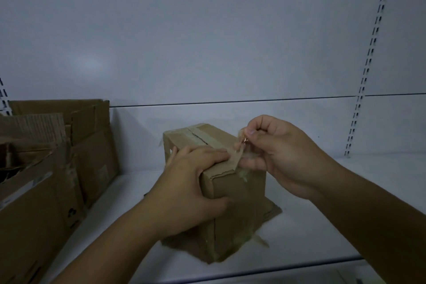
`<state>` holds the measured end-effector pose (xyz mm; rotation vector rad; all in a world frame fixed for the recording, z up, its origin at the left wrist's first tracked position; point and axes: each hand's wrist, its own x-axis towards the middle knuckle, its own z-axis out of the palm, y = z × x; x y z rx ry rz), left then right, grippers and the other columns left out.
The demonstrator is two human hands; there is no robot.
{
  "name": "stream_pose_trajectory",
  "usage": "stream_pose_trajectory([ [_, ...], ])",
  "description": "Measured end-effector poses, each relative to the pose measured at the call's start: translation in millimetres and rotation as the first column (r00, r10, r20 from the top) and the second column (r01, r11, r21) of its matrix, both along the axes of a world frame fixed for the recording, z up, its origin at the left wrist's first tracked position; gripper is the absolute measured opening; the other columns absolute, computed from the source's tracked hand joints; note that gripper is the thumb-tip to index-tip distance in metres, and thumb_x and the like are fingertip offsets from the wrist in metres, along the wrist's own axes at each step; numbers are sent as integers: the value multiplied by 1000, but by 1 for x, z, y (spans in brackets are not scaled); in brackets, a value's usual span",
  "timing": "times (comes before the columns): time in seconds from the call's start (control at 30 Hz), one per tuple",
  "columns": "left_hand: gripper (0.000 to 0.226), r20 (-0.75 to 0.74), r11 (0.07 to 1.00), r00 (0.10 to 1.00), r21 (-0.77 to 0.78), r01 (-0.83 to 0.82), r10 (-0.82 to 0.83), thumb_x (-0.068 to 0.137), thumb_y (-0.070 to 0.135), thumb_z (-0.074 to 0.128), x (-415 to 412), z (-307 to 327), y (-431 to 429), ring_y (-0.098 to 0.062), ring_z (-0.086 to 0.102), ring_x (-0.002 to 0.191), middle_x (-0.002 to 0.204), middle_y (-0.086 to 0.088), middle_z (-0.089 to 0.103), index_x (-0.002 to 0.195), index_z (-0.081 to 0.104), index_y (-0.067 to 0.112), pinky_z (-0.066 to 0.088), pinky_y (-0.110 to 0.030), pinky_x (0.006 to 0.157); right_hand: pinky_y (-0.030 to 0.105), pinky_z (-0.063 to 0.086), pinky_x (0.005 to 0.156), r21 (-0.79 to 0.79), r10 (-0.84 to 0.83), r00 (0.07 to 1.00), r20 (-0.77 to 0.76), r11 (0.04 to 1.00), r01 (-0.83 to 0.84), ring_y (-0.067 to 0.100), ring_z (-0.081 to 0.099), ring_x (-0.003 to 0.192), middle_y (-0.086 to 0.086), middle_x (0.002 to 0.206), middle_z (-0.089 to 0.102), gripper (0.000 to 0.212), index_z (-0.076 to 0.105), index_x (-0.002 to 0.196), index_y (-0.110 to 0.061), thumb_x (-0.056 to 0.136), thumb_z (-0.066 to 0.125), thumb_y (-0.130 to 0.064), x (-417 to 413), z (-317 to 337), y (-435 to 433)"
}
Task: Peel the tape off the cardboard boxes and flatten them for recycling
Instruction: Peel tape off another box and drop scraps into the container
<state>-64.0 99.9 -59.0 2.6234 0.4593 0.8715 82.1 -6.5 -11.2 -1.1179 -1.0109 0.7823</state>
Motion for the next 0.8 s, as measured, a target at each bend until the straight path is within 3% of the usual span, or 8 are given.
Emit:
stream_pose_trajectory([
  [0.17, 64, -37, 988, 991, -90, 124, -127, 50, 55, 72, -14, 9, 9, 7, 39, 123, 123, 43, 43, 111, 55, 56, 31, -6, 98, 28, 59, 59, -49, -22, 993, 115, 998, 27, 15, 57, 61, 9, 75, 54, 18, 49, 77, -5, 95, 47, -3, 10, 10, -1],
  [0.33, 77, -114, 980, 977, -104, 169, -181, 52, 54, 76, -24, 13, 22, 8, 36, 128, 126, 36, 45, 123, 44, 60, 32, -22, 107, 25, 56, 54, -69, 19, 997, 72, 998, -14, 19, 62, 62, 10, 73, 59, 18, 54, 76, -5, 94, 51, -4, 15, 5, -1],
  [0.43, 79, -147, 970, 968, -164, 180, -204, 51, 51, 79, -28, 18, 25, 11, 35, 127, 127, 37, 43, 122, 45, 60, 31, -14, 106, 22, 53, 54, -60, 29, 990, 135, 998, -21, 18, 66, 66, 13, 80, 64, 8, 58, 86, -8, 93, 54, -9, 18, 3, -4],
  [0.47, 78, -161, 966, 962, -175, 192, -221, 52, 48, 81, -29, 20, 26, 11, 36, 126, 127, 36, 44, 122, 47, 58, 31, -10, 104, 23, 53, 53, -68, 45, 990, 134, 997, -37, 18, 67, 67, 13, 81, 65, 6, 57, 96, -10, 93, 53, -13, 19, 3, -5],
  [0.53, 76, -182, 948, 948, -231, 217, -261, 54, 31, 87, -31, 26, 29, 12, 39, 124, 127, 35, 46, 119, 53, 52, 33, -4, 96, 26, 52, 49, -68, 89, 993, 81, 994, -84, 22, 67, 67, 12, 82, 65, 24, 48, 115, -16, 93, 50, -23, 24, 5, -9],
  [0.6, 72, -168, 907, 933, -338, 250, -320, 56, 8, 87, -34, 32, 37, 13, 42, 122, 126, 32, 50, 114, 61, 42, 35, -2, 91, 28, 51, 49, -27, 116, 992, 52, 993, -114, 25, 67, 69, 15, 88, 69, 36, 46, 120, -18, 87, 48, -34, 31, 8, -13],
  [0.7, 71, -175, 877, 917, -401, 265, -358, 57, -6, 83, -38, 34, 51, 13, 37, 127, 132, 29, 50, 111, 65, 37, 35, -2, 93, 30, 56, 60, -8, 66, 961, 269, 998, -66, 19, 68, 81, 10, 94, 73, 18, 51, 112, -21, 95, 46, -22, 34, 0, -12],
  [0.8, 70, -128, 867, 948, -453, 207, -293, 52, -3, 81, -39, 29, 62, 15, 31, 130, 144, 30, 34, 106, 69, 40, 40, -10, 96, 18, 52, 81, 131, -95, 796, 598, 991, 19, 1, 63, 95, -8, 97, 70, 23, 56, 105, -23, 94, 50, -5, 27, -20, -2],
])
